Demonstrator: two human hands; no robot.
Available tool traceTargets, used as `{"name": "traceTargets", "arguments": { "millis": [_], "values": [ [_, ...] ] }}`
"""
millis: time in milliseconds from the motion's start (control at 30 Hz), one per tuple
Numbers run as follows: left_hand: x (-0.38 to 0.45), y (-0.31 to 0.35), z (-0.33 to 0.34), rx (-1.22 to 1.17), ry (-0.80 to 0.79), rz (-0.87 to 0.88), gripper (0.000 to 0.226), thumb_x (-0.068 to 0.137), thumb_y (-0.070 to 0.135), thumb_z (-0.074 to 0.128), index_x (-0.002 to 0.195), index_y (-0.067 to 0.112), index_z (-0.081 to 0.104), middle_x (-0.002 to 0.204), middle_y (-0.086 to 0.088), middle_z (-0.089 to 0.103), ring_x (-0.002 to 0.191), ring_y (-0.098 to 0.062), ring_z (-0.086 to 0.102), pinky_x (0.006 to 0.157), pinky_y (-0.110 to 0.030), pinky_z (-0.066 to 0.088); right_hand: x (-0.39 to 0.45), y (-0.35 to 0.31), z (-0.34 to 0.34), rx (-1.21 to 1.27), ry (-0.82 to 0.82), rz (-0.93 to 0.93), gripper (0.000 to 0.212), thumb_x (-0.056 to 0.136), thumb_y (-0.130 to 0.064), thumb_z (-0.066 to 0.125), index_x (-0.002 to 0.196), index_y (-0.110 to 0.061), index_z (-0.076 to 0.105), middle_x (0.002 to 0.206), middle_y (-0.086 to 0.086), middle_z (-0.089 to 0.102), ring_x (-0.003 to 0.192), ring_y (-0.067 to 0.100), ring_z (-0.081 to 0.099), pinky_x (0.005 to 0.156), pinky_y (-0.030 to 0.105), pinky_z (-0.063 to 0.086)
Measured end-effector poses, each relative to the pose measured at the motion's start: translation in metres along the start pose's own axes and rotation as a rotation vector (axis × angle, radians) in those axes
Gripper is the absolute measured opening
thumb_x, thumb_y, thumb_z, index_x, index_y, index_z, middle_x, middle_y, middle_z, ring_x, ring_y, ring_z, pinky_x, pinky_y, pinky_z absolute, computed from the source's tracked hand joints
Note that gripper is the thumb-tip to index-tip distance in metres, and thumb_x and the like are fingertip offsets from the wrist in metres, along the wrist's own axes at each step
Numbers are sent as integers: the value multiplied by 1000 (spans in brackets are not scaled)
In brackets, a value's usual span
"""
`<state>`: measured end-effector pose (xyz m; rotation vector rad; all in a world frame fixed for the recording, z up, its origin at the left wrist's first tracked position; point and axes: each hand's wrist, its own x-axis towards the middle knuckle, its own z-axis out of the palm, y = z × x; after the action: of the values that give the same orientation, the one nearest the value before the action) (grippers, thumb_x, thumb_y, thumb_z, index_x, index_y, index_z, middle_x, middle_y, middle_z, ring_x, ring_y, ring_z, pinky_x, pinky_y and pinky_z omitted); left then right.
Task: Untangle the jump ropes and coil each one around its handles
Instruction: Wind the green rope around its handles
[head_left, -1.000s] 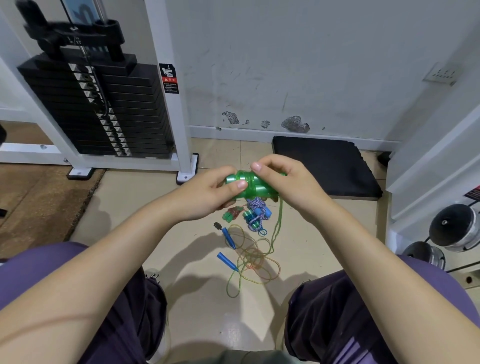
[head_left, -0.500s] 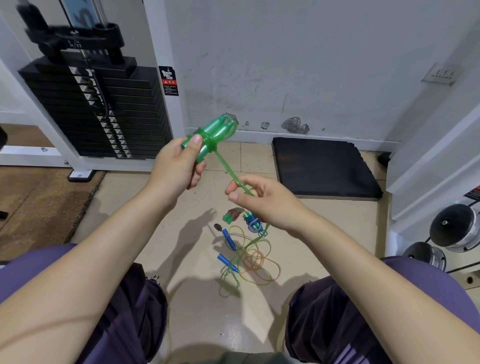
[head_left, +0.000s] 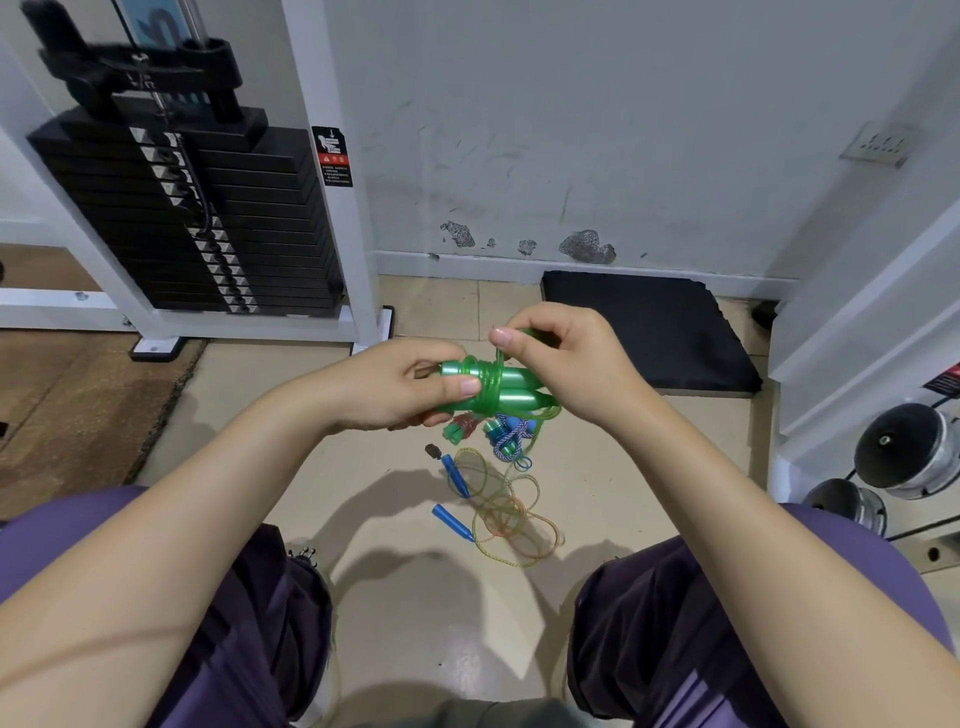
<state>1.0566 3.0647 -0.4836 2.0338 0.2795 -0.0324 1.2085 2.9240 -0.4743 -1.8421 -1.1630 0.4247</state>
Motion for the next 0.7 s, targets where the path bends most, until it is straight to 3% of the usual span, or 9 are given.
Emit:
{"name": "traceTargets", "arguments": {
  "millis": [233,300,400,500,700],
  "values": [
    [-4,0,6,-75,4,87,33,98,27,54,89,-4,50,63,-9,53,47,-16,40,44,-20,32,0,8,-1,250,-94,92,12,86,-17,73,84,-12,62,74,-4,58,67,8,50,60,19,42],
    [-3,-2,6,-101,6,98,36,99,30,55,93,-5,51,64,-9,53,48,-17,41,44,-22,32,-1,7,-2,270,-80,82,16,86,-18,73,82,-8,61,75,2,55,67,10,48,59,19,40],
    [-2,-4,5,-135,52,113,31,96,35,53,89,5,52,65,-5,54,49,-17,44,47,-26,33,-2,4,-1,309,-56,118,24,89,-25,69,86,-2,65,74,2,59,66,11,53,60,21,44],
    [1,-6,4,-193,160,122,23,95,37,51,86,16,52,66,-5,57,48,-20,43,52,-31,32,-4,2,1,435,-77,172,20,89,-28,68,97,-10,66,80,2,65,66,19,60,63,31,49],
    [5,-4,10,-347,294,109,22,103,30,47,102,9,56,66,-4,56,45,-16,42,48,-25,34,-5,1,13,771,-145,278,24,92,-14,64,112,-8,54,85,7,61,54,15,49,52,25,36]
  ]
}}
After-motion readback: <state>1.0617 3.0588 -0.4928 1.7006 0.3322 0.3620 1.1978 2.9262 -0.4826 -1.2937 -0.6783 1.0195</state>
